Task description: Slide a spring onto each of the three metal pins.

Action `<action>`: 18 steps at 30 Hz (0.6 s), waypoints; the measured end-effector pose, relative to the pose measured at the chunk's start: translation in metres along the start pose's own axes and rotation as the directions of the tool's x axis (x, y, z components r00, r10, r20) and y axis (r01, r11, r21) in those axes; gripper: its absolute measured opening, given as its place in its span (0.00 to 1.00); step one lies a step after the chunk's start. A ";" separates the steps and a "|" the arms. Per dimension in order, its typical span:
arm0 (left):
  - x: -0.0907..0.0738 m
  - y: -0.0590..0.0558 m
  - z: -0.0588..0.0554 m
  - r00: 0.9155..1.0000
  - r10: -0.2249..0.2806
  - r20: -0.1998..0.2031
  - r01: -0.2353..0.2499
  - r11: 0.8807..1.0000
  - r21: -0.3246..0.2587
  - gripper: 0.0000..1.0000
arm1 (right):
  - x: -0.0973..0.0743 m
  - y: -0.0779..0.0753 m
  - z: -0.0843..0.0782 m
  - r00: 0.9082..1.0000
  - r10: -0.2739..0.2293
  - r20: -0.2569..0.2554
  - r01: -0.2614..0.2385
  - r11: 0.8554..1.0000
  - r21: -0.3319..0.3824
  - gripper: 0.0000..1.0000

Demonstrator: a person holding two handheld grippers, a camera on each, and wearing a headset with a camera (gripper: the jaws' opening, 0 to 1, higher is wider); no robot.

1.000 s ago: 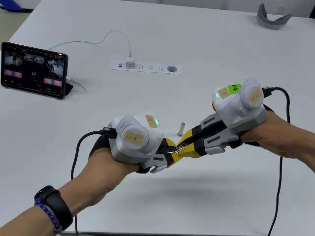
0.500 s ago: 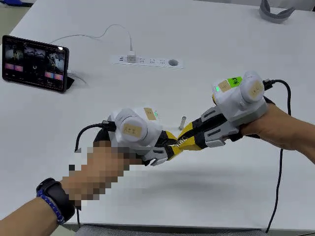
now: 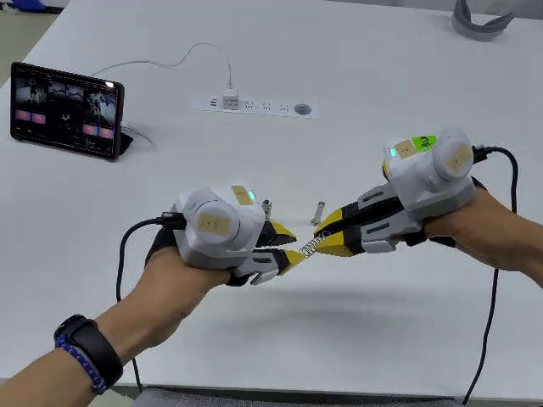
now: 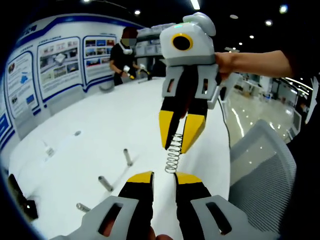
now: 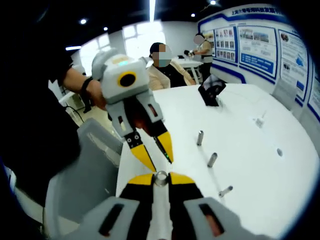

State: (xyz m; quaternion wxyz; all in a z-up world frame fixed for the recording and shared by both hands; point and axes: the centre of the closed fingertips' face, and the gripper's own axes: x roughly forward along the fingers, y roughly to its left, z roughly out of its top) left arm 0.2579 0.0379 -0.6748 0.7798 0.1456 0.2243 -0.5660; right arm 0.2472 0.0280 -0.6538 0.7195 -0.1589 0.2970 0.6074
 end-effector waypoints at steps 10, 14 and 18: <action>-0.003 0.007 -0.006 1.000 0.029 0.004 -0.029 0.999 -0.030 0.19 | -0.006 -0.003 -0.005 1.000 -0.024 0.001 0.024 1.000 0.018 0.12; -0.004 0.010 -0.011 0.999 0.041 -0.001 -0.041 0.998 -0.046 0.21 | -0.008 -0.008 -0.009 0.999 -0.039 -0.009 0.039 0.999 0.025 0.12; -0.008 0.015 -0.017 0.998 0.059 -0.009 -0.059 0.996 -0.061 0.24 | -0.010 -0.014 -0.016 0.998 -0.056 -0.033 0.056 0.998 0.026 0.12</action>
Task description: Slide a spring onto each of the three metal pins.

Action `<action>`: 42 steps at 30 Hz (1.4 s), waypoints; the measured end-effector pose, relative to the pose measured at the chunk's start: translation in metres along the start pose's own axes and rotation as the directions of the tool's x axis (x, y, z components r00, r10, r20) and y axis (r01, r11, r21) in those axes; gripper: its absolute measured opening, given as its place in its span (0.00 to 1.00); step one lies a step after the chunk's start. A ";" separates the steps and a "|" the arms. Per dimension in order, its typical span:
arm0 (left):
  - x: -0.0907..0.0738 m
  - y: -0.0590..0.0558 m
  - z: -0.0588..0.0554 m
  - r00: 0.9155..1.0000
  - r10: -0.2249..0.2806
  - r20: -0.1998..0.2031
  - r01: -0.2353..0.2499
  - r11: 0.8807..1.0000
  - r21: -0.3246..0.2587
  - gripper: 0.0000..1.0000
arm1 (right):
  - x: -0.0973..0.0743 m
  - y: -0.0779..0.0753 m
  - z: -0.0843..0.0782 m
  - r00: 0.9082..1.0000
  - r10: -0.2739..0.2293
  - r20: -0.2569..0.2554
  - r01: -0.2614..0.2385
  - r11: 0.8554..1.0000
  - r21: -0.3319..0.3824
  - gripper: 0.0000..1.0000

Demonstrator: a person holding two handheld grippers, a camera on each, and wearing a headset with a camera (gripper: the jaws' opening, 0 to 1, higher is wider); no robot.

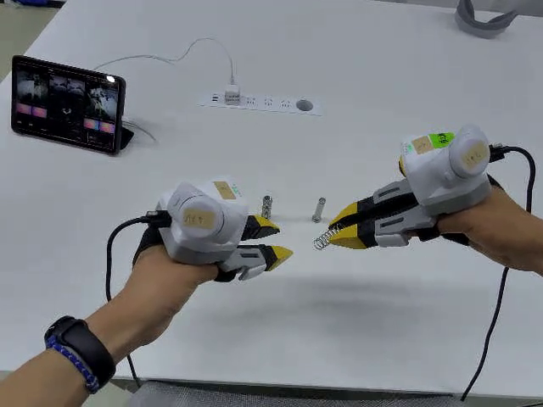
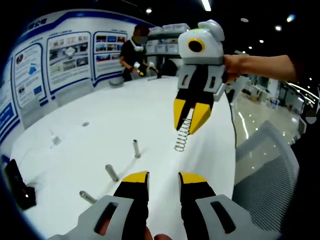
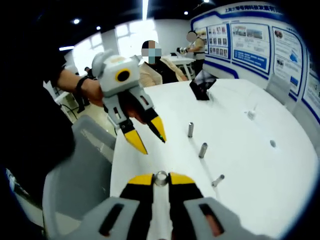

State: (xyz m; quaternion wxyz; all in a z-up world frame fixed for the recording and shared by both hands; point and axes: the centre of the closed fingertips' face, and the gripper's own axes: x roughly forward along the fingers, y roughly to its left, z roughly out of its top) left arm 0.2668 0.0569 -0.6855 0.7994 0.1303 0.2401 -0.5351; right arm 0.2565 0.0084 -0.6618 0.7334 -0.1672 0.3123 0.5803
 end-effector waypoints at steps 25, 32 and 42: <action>-0.024 0.037 -0.031 0.990 0.136 -0.040 -0.140 0.985 -0.103 0.44 | 0.001 -0.045 -0.024 0.991 -0.071 -0.118 0.070 0.997 -0.010 0.12; -0.031 0.043 -0.042 0.985 0.166 -0.050 -0.171 0.977 -0.131 0.49 | 0.003 -0.060 -0.024 0.985 -0.080 -0.156 0.074 0.996 -0.039 0.12; -0.044 0.050 -0.055 0.978 0.200 -0.061 -0.208 0.963 -0.169 0.57 | 0.009 -0.075 -0.023 0.976 -0.090 -0.199 0.075 0.994 -0.079 0.12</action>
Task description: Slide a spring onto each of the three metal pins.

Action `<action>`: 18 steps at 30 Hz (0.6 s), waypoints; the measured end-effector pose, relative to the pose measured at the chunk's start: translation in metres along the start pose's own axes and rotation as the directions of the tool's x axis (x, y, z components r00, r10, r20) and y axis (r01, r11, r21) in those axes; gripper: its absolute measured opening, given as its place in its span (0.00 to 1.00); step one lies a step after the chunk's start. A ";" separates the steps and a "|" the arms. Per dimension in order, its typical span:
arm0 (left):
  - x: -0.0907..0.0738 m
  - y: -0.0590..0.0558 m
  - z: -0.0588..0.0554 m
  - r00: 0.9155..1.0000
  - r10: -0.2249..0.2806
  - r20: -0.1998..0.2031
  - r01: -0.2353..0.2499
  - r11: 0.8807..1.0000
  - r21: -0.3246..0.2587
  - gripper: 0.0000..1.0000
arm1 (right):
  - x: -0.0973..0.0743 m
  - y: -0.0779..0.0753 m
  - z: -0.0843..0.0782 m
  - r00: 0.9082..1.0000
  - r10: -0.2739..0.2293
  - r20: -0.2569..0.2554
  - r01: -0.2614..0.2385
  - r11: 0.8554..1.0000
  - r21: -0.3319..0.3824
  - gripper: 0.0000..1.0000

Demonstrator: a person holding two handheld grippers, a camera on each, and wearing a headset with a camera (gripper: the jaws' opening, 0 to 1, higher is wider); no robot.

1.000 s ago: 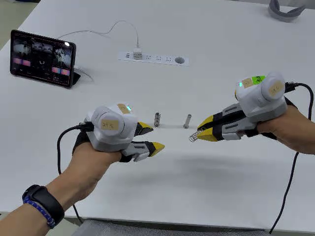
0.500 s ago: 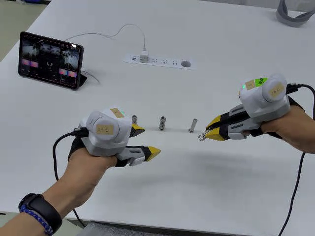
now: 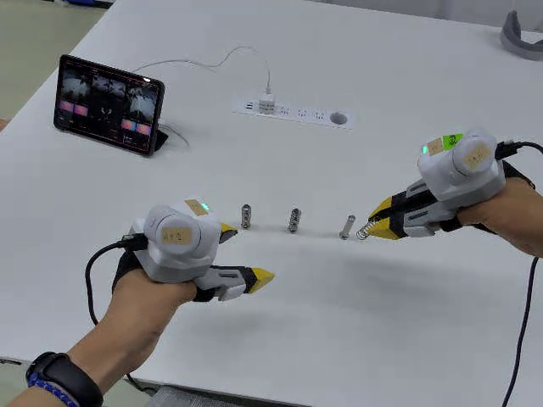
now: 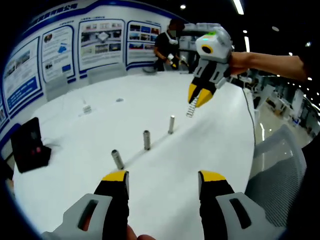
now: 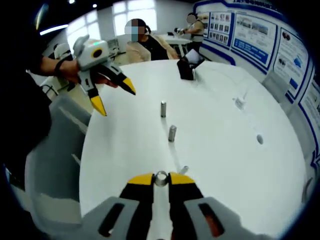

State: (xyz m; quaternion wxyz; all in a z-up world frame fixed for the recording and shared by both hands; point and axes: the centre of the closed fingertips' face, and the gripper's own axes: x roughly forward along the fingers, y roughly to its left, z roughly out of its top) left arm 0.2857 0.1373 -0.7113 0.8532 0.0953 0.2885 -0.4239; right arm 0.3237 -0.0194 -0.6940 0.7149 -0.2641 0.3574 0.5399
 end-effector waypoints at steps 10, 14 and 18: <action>-0.012 0.011 -0.007 1.000 0.025 0.013 -0.025 0.999 -0.023 0.66 | 0.009 -0.015 0.000 0.999 -0.018 -0.035 0.017 1.000 -0.017 0.12; -0.017 0.015 -0.010 0.999 0.032 0.009 -0.032 0.999 -0.032 0.69 | 0.013 -0.020 -0.003 0.998 -0.024 -0.049 0.023 1.000 -0.019 0.12; -0.020 0.019 -0.014 0.999 0.034 0.000 -0.034 0.999 -0.033 0.70 | 0.015 -0.026 -0.003 0.998 -0.033 -0.058 0.032 0.999 -0.022 0.12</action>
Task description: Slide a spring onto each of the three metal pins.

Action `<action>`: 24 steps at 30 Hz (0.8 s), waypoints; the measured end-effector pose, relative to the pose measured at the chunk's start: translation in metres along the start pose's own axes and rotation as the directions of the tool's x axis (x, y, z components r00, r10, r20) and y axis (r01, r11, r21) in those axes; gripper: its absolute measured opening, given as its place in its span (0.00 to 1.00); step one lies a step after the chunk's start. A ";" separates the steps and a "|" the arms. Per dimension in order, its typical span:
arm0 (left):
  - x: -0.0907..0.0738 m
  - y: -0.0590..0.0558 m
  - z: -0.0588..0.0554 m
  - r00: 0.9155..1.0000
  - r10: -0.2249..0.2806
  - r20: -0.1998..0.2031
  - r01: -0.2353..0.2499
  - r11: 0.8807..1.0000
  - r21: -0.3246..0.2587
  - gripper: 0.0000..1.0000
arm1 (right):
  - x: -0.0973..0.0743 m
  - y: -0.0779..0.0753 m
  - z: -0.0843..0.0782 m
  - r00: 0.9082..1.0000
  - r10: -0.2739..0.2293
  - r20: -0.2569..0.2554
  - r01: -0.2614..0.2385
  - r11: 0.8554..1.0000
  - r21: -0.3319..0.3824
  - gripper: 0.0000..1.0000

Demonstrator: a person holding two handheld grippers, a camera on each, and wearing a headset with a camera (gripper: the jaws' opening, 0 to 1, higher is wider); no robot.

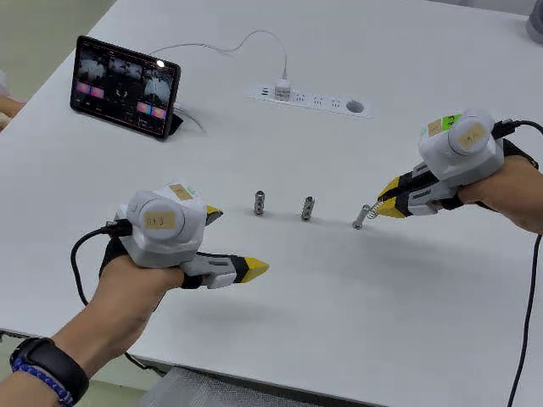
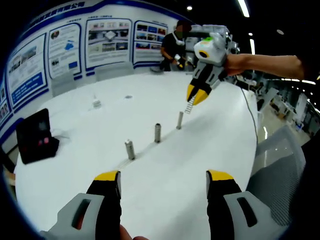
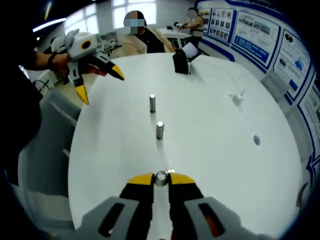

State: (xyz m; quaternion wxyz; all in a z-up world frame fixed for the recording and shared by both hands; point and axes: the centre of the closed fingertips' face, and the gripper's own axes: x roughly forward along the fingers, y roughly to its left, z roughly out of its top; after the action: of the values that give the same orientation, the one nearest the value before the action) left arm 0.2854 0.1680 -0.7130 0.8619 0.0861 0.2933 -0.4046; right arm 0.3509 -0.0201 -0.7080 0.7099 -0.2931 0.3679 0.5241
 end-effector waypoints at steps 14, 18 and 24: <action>-0.006 0.002 -0.006 1.000 0.006 -0.007 -0.006 1.000 -0.016 0.72 | 0.009 -0.015 -0.003 1.000 -0.005 -0.020 0.005 1.000 -0.001 0.12; -0.008 0.001 -0.007 1.000 0.005 -0.007 -0.005 1.000 -0.020 0.72 | 0.010 -0.018 -0.002 1.000 -0.002 -0.023 0.002 1.000 0.004 0.12; -0.010 0.003 -0.008 1.000 0.008 -0.007 -0.008 1.000 -0.025 0.72 | 0.016 -0.017 0.000 0.999 0.006 -0.033 -0.006 1.000 -0.009 0.12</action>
State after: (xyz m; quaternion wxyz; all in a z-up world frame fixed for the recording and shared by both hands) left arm 0.2792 0.1790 -0.7139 0.8636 0.0779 0.3009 -0.3971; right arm 0.3701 -0.0162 -0.7202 0.7008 -0.3038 0.3782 0.5230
